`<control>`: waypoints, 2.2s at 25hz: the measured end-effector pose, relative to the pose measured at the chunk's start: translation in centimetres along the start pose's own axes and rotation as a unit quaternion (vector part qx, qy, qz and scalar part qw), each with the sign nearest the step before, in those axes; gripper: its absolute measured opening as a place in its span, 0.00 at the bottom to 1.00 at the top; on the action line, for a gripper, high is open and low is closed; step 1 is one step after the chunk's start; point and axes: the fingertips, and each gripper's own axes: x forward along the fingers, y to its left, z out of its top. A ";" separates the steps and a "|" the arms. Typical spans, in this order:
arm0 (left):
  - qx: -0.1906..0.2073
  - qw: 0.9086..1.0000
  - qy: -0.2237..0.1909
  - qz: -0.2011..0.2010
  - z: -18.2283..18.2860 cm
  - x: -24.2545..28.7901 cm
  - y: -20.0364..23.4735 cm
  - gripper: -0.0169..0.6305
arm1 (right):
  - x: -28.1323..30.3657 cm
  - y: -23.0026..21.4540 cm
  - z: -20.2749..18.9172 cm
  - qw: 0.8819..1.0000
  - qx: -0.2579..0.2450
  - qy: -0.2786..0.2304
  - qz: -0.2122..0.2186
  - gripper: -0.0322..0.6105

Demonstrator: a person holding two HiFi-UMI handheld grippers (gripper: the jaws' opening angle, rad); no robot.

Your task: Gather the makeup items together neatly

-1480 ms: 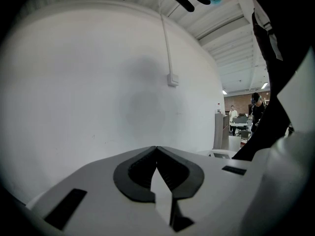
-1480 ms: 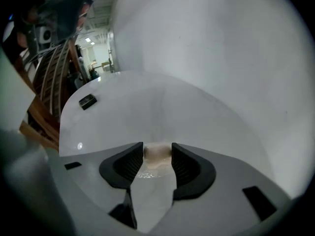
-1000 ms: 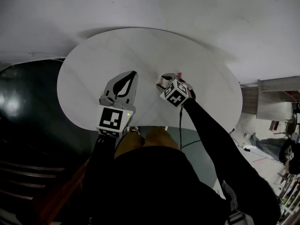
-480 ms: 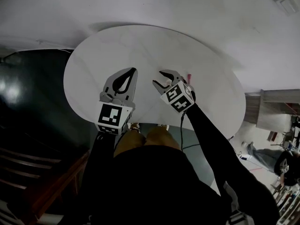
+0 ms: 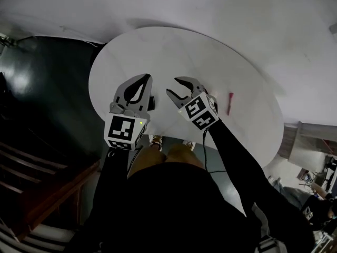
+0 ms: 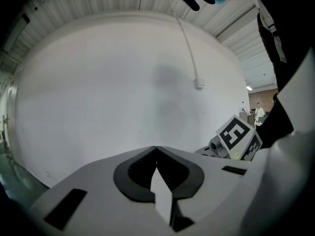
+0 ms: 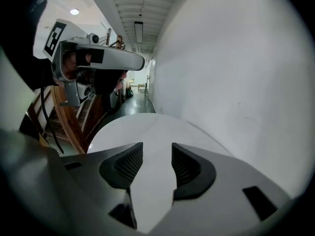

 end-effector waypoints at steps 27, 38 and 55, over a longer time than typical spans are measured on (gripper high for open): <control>-0.029 0.999 0.009 0.036 -4.0 -5.8 9.8 0.05 | 12.9 13.1 -8.4 0.927 -0.192 0.252 0.201 0.56; -0.028 0.999 0.008 0.015 -4.3 -4.8 10.0 0.05 | 12.7 10.6 -9.6 0.921 -0.197 0.286 0.175 0.56; -0.011 0.996 0.011 -0.086 -2.2 2.9 3.3 0.05 | 7.5 0.6 -14.5 0.941 -0.088 0.309 0.106 0.56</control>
